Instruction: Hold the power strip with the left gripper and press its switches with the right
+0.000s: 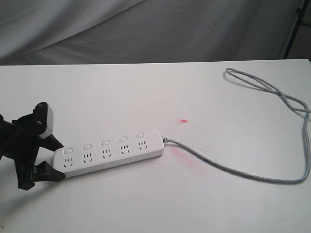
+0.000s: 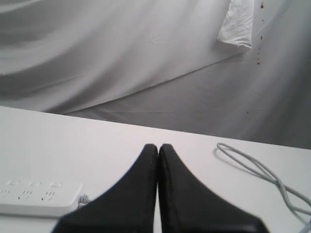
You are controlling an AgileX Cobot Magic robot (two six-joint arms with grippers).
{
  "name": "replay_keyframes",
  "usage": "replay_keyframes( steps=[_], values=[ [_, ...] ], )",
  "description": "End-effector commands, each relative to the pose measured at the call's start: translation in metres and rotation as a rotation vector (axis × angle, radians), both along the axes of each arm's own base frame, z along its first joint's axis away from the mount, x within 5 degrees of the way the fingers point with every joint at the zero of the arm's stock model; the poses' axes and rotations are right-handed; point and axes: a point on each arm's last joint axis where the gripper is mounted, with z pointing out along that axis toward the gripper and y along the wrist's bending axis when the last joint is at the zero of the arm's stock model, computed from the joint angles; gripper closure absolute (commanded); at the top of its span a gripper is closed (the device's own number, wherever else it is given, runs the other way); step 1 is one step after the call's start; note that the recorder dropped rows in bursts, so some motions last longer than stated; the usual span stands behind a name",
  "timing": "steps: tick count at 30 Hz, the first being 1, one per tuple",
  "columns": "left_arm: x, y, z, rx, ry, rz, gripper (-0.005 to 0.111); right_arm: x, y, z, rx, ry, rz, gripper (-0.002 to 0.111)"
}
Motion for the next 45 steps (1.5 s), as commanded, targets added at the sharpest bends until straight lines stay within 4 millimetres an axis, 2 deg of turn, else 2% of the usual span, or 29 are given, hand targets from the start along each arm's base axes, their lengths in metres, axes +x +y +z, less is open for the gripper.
replay_keyframes(
  steps=[1,3,12,43,45],
  values=[
    [0.000,0.000,0.000,-0.003,0.000,-0.005,0.040,-0.003,-0.001,-0.023,-0.002,0.015,-0.011,0.108],
    [0.000,0.000,0.000,-0.003,0.000,-0.005,0.040,-0.003,-0.001,-0.031,-0.005,0.028,-0.011,0.108],
    [0.000,0.000,0.000,-0.003,0.000,-0.005,0.040,-0.003,-0.002,-0.036,-0.014,0.078,-0.014,0.108],
    [0.000,0.000,0.000,-0.003,0.000,-0.005,0.040,-0.003,-0.002,-0.036,-0.012,0.078,-0.014,0.108],
    [0.000,0.000,0.000,-0.005,0.000,-0.002,0.034,-0.003,-0.002,-0.036,-0.012,0.078,-0.014,0.108]
  ],
)
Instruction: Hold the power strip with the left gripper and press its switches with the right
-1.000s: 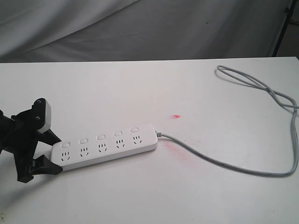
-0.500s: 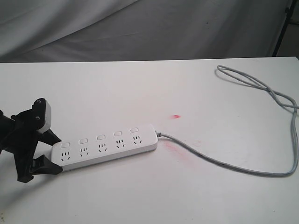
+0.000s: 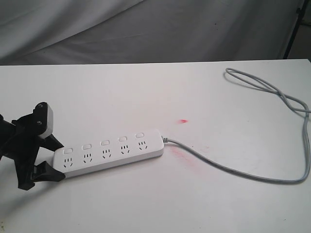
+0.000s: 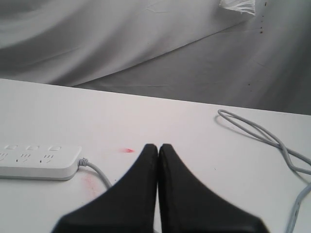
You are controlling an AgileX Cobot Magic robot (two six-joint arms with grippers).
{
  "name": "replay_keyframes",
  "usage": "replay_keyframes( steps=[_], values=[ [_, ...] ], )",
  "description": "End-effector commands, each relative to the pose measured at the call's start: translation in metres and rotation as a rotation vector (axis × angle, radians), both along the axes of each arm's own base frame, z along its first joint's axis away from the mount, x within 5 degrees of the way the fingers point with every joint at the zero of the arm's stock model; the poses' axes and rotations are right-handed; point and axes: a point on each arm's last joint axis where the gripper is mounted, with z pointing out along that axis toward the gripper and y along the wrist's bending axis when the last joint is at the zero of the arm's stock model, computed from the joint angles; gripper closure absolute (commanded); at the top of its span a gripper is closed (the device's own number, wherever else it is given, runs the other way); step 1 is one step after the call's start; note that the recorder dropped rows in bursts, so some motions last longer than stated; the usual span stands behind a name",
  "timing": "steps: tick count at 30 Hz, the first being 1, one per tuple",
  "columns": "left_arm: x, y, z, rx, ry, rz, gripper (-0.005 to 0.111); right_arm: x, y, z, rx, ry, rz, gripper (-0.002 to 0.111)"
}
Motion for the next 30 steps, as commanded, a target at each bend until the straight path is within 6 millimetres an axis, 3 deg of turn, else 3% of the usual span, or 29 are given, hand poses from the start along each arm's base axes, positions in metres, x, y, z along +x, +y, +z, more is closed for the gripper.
replay_keyframes(
  steps=[1,3,7,10,16,20,26,30],
  values=[
    [0.001,0.000,0.001,-0.007,-0.003,0.007,0.024,0.000,-0.001,-0.001,-0.007,0.000,-0.009,0.108],
    [0.004,-0.001,0.001,-0.015,-0.002,0.071,0.003,0.000,-0.001,-0.001,-0.007,0.000,-0.009,0.108],
    [0.004,-0.001,0.004,-0.033,0.042,0.155,0.002,0.000,-0.001,-0.001,-0.007,0.000,-0.009,0.108],
    [0.004,-0.001,0.017,-0.053,0.055,0.241,0.002,0.000,-0.001,-0.001,-0.007,0.000,-0.009,0.108],
    [-0.005,-0.002,0.070,-0.175,0.139,0.553,0.002,0.000,-0.001,-0.001,-0.007,0.000,-0.009,0.108],
    [-0.019,-0.002,0.115,-0.259,0.091,0.645,0.002,0.000,-0.001,-0.001,-0.007,0.000,-0.009,0.108],
    [-0.054,0.004,0.172,-0.341,0.039,0.785,0.002,0.000,-0.001,-0.001,-0.007,0.000,-0.009,0.108],
    [-0.088,0.008,0.206,-0.386,-0.058,0.791,0.002,0.000,-0.001,-0.001,-0.007,0.000,-0.009,0.108]
  ],
)
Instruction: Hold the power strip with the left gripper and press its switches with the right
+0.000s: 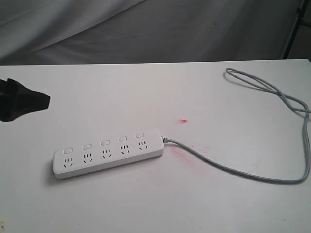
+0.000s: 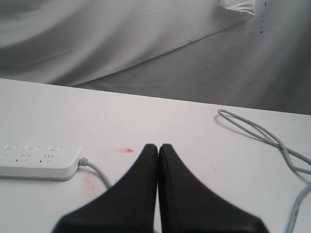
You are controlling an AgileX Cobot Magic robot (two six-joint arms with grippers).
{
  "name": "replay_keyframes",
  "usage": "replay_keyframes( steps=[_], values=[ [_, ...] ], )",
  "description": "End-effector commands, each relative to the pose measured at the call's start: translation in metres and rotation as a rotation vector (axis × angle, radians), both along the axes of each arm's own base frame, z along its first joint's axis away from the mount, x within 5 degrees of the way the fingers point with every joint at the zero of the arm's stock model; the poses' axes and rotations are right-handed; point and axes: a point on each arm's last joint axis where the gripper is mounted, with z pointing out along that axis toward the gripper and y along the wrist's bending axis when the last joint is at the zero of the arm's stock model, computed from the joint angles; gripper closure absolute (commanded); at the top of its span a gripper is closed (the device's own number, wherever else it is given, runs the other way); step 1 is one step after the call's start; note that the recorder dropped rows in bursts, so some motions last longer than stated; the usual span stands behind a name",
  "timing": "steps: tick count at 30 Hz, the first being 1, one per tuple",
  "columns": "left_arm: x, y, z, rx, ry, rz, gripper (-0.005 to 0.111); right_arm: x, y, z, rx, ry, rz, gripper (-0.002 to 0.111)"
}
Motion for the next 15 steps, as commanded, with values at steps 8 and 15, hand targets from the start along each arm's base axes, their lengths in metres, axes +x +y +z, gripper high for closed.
replay_keyframes(
  steps=[8,15],
  values=[
    [-0.105,0.015,0.095,-0.195,-0.376,0.218,0.002,0.000,-0.001,-0.001,-0.007,0.000,-0.009,0.108],
    [-0.159,0.022,0.115,-0.279,-0.521,0.262,0.047,0.000,-0.001,-0.001,-0.007,0.000,-0.009,0.108]
  ],
)
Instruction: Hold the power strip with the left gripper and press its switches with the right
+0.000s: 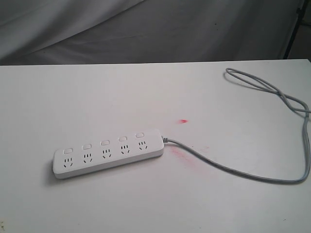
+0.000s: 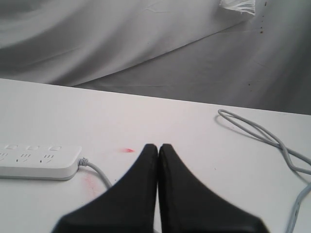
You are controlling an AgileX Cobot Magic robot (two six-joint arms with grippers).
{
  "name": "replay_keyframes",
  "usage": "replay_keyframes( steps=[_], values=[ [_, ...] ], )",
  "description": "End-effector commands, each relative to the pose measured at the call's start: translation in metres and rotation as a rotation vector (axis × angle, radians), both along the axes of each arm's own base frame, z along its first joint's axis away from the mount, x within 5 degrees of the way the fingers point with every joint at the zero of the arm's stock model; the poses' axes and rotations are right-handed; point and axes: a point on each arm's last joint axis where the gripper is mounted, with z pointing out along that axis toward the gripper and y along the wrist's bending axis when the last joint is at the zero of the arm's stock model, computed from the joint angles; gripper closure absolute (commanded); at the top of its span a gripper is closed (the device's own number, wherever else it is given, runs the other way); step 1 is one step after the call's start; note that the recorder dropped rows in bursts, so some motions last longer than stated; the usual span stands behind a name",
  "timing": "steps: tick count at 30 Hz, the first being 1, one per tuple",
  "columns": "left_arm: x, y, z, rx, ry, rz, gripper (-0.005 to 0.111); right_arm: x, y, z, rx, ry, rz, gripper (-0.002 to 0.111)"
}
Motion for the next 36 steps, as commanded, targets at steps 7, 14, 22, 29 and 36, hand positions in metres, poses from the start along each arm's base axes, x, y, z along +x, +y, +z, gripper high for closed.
replay_keyframes(
  steps=[7,14,22,29,36],
  values=[
    [-0.035,0.004,0.008,0.010,-0.113,0.012,0.106,0.000,-0.001,-0.001,-0.005,0.000,-0.009,0.108],
    [-0.044,0.011,0.001,0.162,-0.120,0.061,0.106,0.000,-0.001,-0.001,-0.005,0.000,-0.009,0.108],
    [-0.071,0.033,-0.011,0.184,-0.150,0.290,0.106,0.000,-0.001,-0.001,-0.005,0.000,-0.009,0.108],
    [-0.043,0.040,-0.081,0.109,-0.225,0.400,0.106,0.000,-0.001,-0.001,-0.005,0.000,-0.009,0.108],
    [-0.023,0.040,-0.149,0.115,-0.208,0.420,0.106,0.000,-0.001,-0.001,-0.003,0.001,-0.009,0.108]
  ],
)
